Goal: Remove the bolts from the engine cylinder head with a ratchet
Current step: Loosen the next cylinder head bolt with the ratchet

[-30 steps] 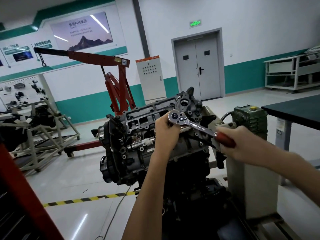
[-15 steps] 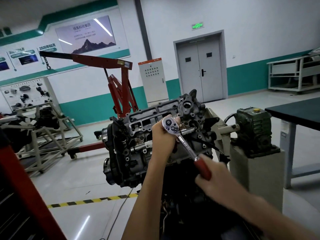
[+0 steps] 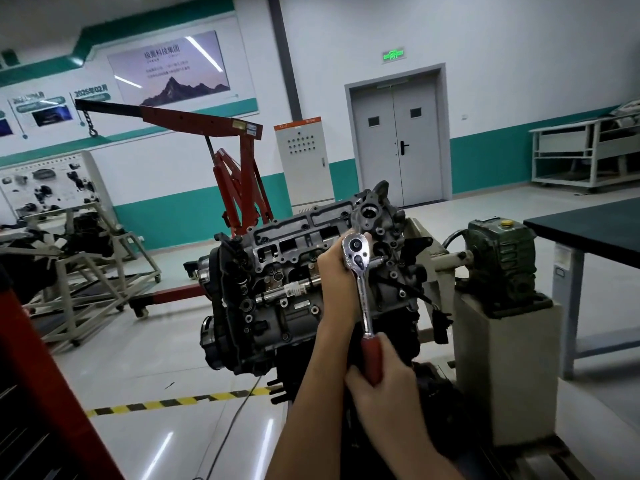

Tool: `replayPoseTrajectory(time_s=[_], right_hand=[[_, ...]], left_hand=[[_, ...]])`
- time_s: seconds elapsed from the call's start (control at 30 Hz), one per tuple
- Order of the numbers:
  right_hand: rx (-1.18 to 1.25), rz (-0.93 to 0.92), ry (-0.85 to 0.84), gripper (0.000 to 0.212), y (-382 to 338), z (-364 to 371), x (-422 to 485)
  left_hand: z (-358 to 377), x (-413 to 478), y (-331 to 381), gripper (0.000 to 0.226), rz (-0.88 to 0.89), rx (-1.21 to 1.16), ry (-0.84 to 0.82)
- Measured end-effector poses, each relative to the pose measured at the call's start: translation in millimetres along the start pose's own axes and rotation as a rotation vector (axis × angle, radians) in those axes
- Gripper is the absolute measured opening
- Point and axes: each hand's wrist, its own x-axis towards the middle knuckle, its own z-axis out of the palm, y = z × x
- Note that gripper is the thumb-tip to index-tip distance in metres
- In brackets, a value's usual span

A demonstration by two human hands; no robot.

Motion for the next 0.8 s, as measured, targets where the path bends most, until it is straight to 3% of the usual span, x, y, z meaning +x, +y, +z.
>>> replayPoseTrajectory(time_s=[0.1,0.27,0.33,0.4,0.47,0.6,0.7,0.8], right_hand=[[0.028,0.027,-0.070,0.025,-3.0,-1.1,3.3],[-0.478,-0.196,-0.313,0.035,-14.4,-108.0,51.5],[-0.674,-0.266,-0.347,0.030,-27.2,-135.1,76.5],[-0.717,-0.292,-0.324,0.029,-26.2,-138.7,86.6],[-0.633,-0.232,-0.257,0.031,-14.4,-120.5,72.4],[-0.187,-0.107,0.011,0.032,1.0,-44.5,15.8],[0.062,-0.026,-0.005,0.025,-2.5,-0.8,3.7],[-0.044,-0.068,-0.084,0.029,-6.6,-21.1,12.0]], left_hand=[[-9.3,2.7,1.0,0.052,0.025,0.061,-0.108],[-15.5,12.3,4.8,0.045,-0.045,0.071,-0.212],[-12.5,12.9,6.7,0.048,-0.049,0.092,-0.210],[-10.1,9.8,5.8,0.055,-0.037,0.071,-0.163],[-8.7,4.9,4.6,0.054,-0.016,0.011,-0.120],[-1.2,1.4,4.2,0.046,0.003,-0.049,-0.067],[0.2,1.6,-0.1,0.054,-0.005,-0.069,-0.074],[-6.5,3.1,1.1,0.052,-0.022,-0.064,-0.128]])
